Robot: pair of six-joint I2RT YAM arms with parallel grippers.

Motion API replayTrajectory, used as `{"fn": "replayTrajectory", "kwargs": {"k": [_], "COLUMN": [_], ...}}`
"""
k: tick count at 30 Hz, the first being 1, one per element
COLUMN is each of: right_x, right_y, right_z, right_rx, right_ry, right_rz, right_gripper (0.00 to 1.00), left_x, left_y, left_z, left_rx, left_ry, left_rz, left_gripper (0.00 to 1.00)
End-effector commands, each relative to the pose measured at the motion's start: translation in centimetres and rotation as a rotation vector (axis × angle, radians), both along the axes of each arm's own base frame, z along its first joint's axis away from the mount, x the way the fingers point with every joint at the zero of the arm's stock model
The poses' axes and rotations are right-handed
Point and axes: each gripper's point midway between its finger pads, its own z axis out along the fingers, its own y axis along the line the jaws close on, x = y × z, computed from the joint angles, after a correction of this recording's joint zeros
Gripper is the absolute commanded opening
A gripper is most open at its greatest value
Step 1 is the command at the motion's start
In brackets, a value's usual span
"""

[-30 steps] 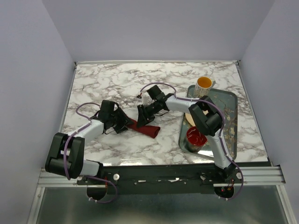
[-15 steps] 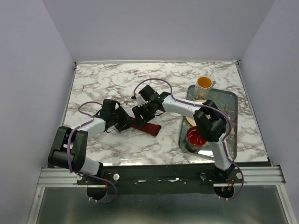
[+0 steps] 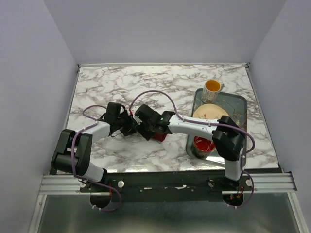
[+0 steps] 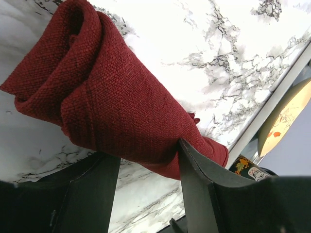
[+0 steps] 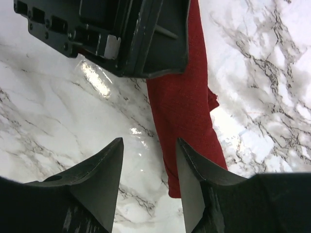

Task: Fold the napkin, place the utensils inside, and roll it up
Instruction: Roll the napkin with the utensil

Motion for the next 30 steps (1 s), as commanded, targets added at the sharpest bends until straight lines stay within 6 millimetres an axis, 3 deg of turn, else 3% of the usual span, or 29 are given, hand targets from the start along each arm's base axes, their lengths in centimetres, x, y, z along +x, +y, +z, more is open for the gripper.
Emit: {"fn": "replayTrajectory", "kwargs": {"k": [1, 9, 18, 23, 30], "right_x": [2.3, 2.7, 2.5, 2.5, 2.7], "right_y": [-0.1, 0.1, 0.4, 0.1, 0.0], "right_z": [-1.0, -2.3, -2.9, -4.5, -5.5], "right_rx": [-0.027, -0.072, -0.067, -0.094, -0.117], "right_ry": [-0.096, -0.13, -0.121, -0.109, -0.112], "right_rz": [-0.033, 0.02, 0.014, 0.001, -0.004], "right_gripper": [0.58, 0.62, 0.52, 0.59, 0.61], "left_x": [-1.1, -1.2, -1.0, -1.2, -1.2], "left_y": [0.1, 0.1, 0.0, -0.1, 0.0], "left_z": [-1.3, -1.0, -1.2, -1.1, -1.1], "left_rx": [0.013, 0.004, 0.0, -0.006, -0.012], "left_ry": [0.05, 0.048, 0.053, 0.051, 0.052], "left_rz": [-0.007, -0.005, -0.004, -0.009, -0.002], "left_gripper": [0.59, 0.59, 0.59, 0.59, 0.59]}}
